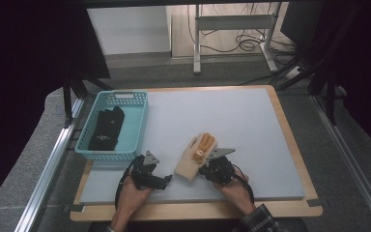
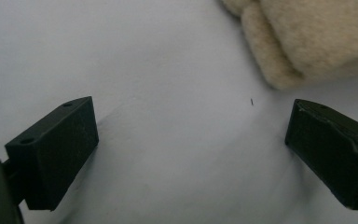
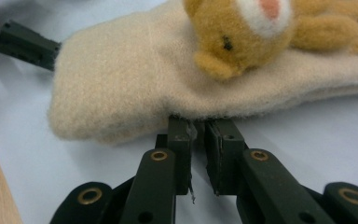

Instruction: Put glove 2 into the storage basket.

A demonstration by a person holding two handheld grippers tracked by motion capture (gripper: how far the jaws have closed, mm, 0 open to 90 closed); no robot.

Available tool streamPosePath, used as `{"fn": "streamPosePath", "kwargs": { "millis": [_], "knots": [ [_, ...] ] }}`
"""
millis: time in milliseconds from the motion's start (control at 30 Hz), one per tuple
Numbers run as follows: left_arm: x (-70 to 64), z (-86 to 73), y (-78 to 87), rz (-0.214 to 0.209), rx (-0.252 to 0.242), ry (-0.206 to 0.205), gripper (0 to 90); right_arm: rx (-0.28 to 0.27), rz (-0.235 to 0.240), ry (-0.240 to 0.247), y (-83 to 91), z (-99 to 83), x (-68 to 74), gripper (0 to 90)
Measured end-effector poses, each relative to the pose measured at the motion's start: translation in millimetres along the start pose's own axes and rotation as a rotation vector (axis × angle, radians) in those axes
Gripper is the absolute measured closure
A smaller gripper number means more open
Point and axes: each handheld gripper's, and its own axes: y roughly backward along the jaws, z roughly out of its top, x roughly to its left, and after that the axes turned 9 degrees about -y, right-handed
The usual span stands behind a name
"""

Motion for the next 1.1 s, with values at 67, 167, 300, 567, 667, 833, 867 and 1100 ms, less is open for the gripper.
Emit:
{"fn": "streamPosePath", "kwargs": {
  "millis": [67,167,300,567,667,833,867,1100],
  "knots": [
    [1.7,-2.1,1.4,0.009,0.008,-0.001,0.0,0.0,0.004,0.001,-2.5,1.6,1.4,78.6],
    [5.7,-5.7,3.8,0.017,0.009,0.007,0.0,-0.008,0.007,0.005,-7.9,4.9,4.6,77.9],
    [6.1,-6.0,3.8,0.017,0.011,0.009,0.0,-0.016,0.005,0.023,-15.1,9.1,9.0,76.9],
    [6.6,-6.1,3.4,0.012,0.01,0.013,0.0,-0.004,0.002,0.026,-9.6,7.8,7.0,71.9],
    [6.2,-6.0,3.2,0.015,0.011,0.014,0.0,-0.012,-0.026,0.031,-4.5,6.4,3.0,66.7],
    [5.8,-6.0,2.9,0.019,0.008,0.02,0.0,-0.036,-0.077,0.037,9.9,5.1,-8.4,56.3],
    [5.8,-6.0,2.9,0.019,0.007,0.02,0.0,-0.04,-0.091,0.04,13.9,4.6,-11.8,53.3],
    [5.8,-6.2,2.8,0.017,0.005,0.024,0.0,-0.065,-0.169,0.022,34.7,-1.8,-38.6,35.4]
  ]
}}
